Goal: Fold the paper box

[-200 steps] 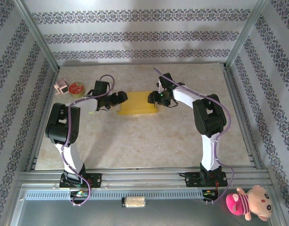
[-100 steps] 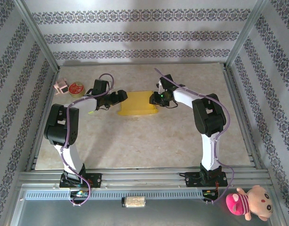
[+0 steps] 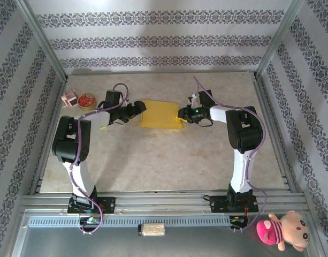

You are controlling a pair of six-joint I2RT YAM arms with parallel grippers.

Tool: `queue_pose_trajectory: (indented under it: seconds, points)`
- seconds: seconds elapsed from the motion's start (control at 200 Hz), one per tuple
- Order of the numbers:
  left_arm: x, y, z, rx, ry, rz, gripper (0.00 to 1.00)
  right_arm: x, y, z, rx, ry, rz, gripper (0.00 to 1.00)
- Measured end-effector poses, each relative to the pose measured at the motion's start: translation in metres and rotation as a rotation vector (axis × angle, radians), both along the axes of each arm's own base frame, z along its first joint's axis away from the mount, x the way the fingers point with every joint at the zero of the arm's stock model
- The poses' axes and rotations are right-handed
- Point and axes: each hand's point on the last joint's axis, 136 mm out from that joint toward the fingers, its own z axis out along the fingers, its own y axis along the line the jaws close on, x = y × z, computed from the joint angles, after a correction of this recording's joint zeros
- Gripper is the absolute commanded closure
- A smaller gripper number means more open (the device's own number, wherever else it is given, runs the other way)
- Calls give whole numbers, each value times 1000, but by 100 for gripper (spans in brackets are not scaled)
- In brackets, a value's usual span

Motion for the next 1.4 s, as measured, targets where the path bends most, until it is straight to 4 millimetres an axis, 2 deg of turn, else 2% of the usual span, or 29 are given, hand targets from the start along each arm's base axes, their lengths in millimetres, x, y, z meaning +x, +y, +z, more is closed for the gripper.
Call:
queue_pose_trajectory:
  seconds: [0.24,0.435,0.62,0.815,0.919,1.054,1.114,1.169,1.294,1.359,1.399]
  points:
    - [11,-21,13,-212,-77,-23,19,0,0,-1,31,14,4,76]
    - [10,-26,9,-324,-87,-6,22,1,0,-1,59,29,5,75]
    - [13,-31,16,-392,-109,6,41,2,0,0,61,28,4,74]
    - [11,-41,19,-418,-98,1,59,2,-2,0,61,34,-2,69]
    - [12,-41,18,-416,-96,10,68,2,-4,1,49,34,-10,62]
    - [11,-40,17,-399,-71,27,71,-3,-15,5,-20,31,-54,39]
    - [12,-39,23,-383,-68,37,71,-4,-21,15,-53,7,-69,36]
    - [14,-36,33,-362,-72,51,71,-3,-25,32,-77,-44,-82,33]
    - [19,-29,62,-301,-92,83,71,-8,-27,93,-129,-308,-67,25]
    - [22,-25,77,-268,-105,101,71,-23,-12,126,-203,-538,5,15]
    - [23,-23,84,-252,-110,111,71,-37,9,144,-256,-706,88,10]
